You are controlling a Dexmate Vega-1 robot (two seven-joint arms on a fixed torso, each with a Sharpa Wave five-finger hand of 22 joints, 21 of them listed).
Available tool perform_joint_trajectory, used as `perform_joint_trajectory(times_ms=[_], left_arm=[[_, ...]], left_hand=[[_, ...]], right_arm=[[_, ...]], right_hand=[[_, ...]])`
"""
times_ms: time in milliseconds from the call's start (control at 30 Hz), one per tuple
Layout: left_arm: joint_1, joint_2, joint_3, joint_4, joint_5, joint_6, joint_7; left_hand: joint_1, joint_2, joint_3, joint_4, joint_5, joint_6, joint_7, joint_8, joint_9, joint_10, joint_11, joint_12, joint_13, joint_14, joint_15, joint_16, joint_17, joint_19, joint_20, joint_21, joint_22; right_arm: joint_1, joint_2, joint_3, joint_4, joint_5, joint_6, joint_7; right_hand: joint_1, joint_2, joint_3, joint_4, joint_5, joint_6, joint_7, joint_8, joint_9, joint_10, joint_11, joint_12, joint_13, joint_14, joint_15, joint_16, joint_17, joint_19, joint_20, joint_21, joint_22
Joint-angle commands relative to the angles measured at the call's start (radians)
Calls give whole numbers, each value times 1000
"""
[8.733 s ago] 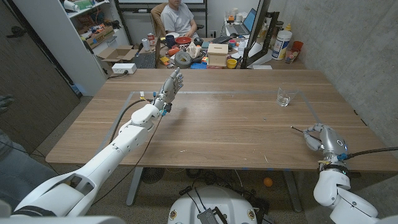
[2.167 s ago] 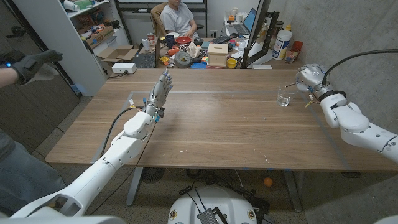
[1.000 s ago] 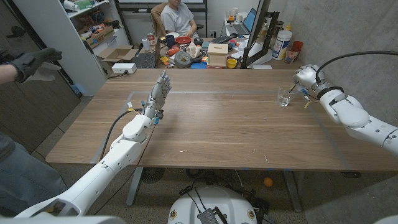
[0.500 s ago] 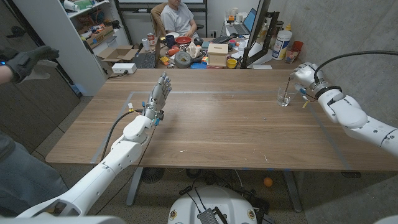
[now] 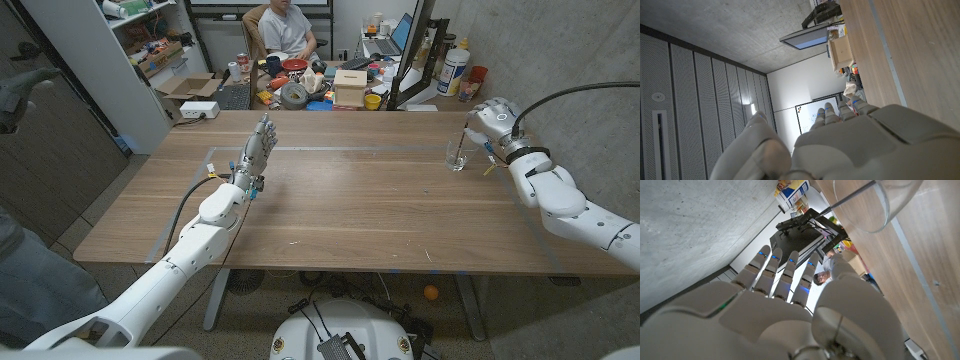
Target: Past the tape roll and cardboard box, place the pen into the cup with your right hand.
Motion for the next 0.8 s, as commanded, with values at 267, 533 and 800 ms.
perform_joint_trajectory(times_ms=[267, 533, 800], left_arm=[[-7, 8, 13, -31, 22, 26, 13], [-17, 4, 22, -34, 35, 37, 22], [-38, 7, 37, -45, 84, 35, 41]], left_hand=[[8, 7, -5, -3, -2, 3, -1, 8, 5, 8, 0, 7, 5, -4, -2, 3, 4, -1, 4, 5, 5], [8, 8, -6, -3, -2, 6, -1, 9, 5, 10, 0, 7, 5, -4, -3, 3, 4, -1, 3, 5, 5], [9, 8, -8, -3, -2, 7, -2, 9, 5, 11, 2, 7, 5, -4, -3, 3, 4, -1, 2, 5, 5]], right_arm=[[-131, 103, 160, -106, 363, 85, -221], [-154, 171, 211, -81, 522, 265, -299], [-151, 194, 243, -15, 684, 553, -274]], right_hand=[[-65, 21, -6, 38, 0, -16, 33, -17, -4, -17, 34, -4, 5, -25, 20, -10, 5, -30, -4, -9, 3], [-105, 27, -19, 59, -1, -43, 50, -36, -7, -27, 52, -6, 6, -45, 30, -13, 5, -49, -10, -14, 3], [-115, 44, -14, 63, 3, -52, 81, -45, -10, -39, 83, -10, 5, -72, 22, -20, 1, -53, -34, -12, 1]])
